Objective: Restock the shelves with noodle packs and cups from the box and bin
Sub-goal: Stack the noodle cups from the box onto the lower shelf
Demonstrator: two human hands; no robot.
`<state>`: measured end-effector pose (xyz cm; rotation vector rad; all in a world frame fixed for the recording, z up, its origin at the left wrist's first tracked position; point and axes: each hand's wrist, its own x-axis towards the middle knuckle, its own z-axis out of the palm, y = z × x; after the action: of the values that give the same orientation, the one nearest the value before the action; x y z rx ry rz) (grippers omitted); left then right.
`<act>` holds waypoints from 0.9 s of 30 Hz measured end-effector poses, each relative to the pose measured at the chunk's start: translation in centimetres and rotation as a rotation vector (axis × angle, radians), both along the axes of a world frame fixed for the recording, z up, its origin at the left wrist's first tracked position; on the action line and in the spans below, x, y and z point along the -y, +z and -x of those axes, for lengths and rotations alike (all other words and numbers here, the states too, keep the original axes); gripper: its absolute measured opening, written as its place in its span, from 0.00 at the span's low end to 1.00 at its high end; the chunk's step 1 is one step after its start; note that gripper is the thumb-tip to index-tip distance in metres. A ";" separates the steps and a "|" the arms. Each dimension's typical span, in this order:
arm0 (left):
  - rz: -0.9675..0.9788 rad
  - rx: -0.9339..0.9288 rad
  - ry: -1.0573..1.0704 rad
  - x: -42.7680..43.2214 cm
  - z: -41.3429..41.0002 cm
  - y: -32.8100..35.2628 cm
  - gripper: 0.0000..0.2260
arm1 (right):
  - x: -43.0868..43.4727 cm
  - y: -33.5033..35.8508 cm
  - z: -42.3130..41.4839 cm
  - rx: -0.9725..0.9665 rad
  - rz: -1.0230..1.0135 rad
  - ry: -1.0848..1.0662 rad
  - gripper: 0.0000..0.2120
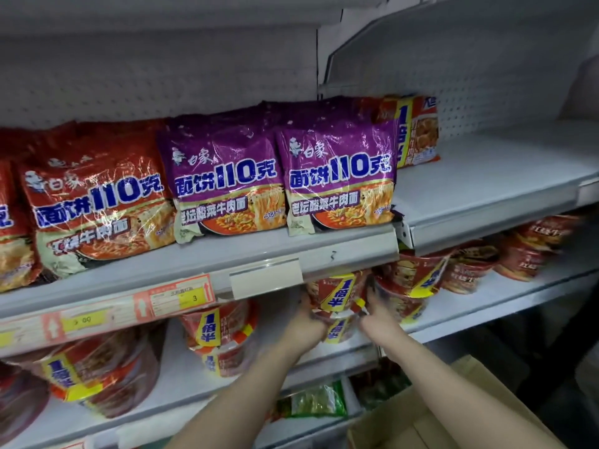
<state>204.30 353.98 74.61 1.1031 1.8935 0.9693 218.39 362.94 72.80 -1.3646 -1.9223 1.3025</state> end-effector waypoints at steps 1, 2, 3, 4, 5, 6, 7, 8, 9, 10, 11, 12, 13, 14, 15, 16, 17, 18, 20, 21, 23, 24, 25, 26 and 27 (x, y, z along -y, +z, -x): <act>-0.008 0.005 -0.004 0.0 0.0 -0.6 0.35 | -0.1 -0.3 0.1 -0.018 0.014 0.010 0.40; -0.022 0.004 -0.007 0.0 0.0 -1.0 0.36 | -0.3 -0.5 0.1 -0.019 0.015 0.032 0.40; -0.040 0.009 -0.010 0.3 -0.2 -0.6 0.37 | -0.3 -0.3 0.1 -0.023 0.031 0.061 0.40; -0.041 0.031 -0.007 0.2 0.0 -0.6 0.38 | -0.2 -0.1 0.0 -0.025 0.051 0.081 0.40; -0.041 0.032 0.013 0.1 0.2 -0.8 0.40 | -0.2 0.1 0.0 -0.017 0.059 0.096 0.40; -0.016 0.021 0.041 0.4 0.0 0.1 0.42 | -0.1 0.1 0.0 0.013 0.071 0.107 0.40; 0.052 -0.010 0.060 0.7 -0.1 0.7 0.43 | 0.1 0.2 -0.2 0.055 0.087 0.116 0.40; 0.138 -0.059 0.038 1.3 -0.3 1.6 0.41 | 0.2 0.5 -0.4 0.119 0.095 0.118 0.39; 0.275 -0.134 -0.047 2.1 -0.6 2.7 0.36 | 0.3 0.7 -0.9 0.189 0.098 0.125 0.37; 0.427 -0.210 -0.184 2.9 -0.9 3.8 0.29 | 0.5 1.2 -1.6 0.262 0.087 0.150 0.34; 0.556 -0.259 -0.321 3.6 -0.9 4.7 0.25 | 0.9 1.9 -2.4 0.309 0.058 0.205 0.31; 0.620 -0.284 -0.443 4.2 -0.8 5.6 0.22 | 1.5 3.3 -3.3 0.320 0.017 0.286 0.28; 0.626 -0.302 -0.528 4.7 -0.8 6.9 0.21 | 1.9 4.8 -4.0 0.299 -0.032 0.373 0.24; 0.574 -0.319 -0.574 5.0 -0.6 8.1 0.21 | 2.5 6.7 -4.6 0.255 -0.073 0.447 0.18; 0.502 -0.346 -0.578 5.0 -0.3 9.6 0.23 | 3.1 8.9 -5.1 0.209 -0.121 0.496 0.14; 0.406 -0.388 -0.557 5.2 -0.2 11.5 0.25 | 3.5 11.2 -5.5 0.166 -0.174 0.515 0.10; 0.300 -0.413 -0.509 5.1 0.1 13.6 0.24 | 3.7 13.5 -5.7 0.112 -0.229 0.512 0.08; 0.187 -0.412 -0.459 5.1 0.3 15.8 0.21 | 3.8 15.7 -5.7 0.050 -0.297 0.483 0.07; 0.001 -0.385 -0.348 4.5 0.7 19.7 0.14 | 3.2 19.3 -5.3 -0.076 -0.486 0.354 0.07; -0.093 -0.402 -0.303 3.8 0.8 21.2 0.13 | 2.6 20.7 -4.8 -0.133 -0.593 0.288 0.08; -0.278 -0.500 -0.202 2.0 1.1 23.2 0.19 | 0.7 22.6 -3.6 -0.130 -0.835 0.209 0.13; -0.354 -0.629 -0.171 1.3 1.1 23.8 0.26 | -0.4 23.2 -3.0 -0.055 -0.951 0.199 0.20; -0.405 -0.797 -0.152 0.3 1.4 23.8 0.35 | -1.5 23.5 -2.4 0.055 -1.026 0.205 0.29; -0.424 -0.967 -0.149 -0.6 1.8 23.5 0.44 | -2.6 23.6 -1.8 0.179 -1.059 0.216 0.37; -0.411 -1.103 -0.164 -1.6 2.3 23.1 0.51 | -3.6 23.4 -1.4 0.294 -1.074 0.231 0.44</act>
<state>202.00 355.56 97.66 2.3359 2.3853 0.7011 219.82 366.49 96.16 -0.7807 -2.4309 -0.0032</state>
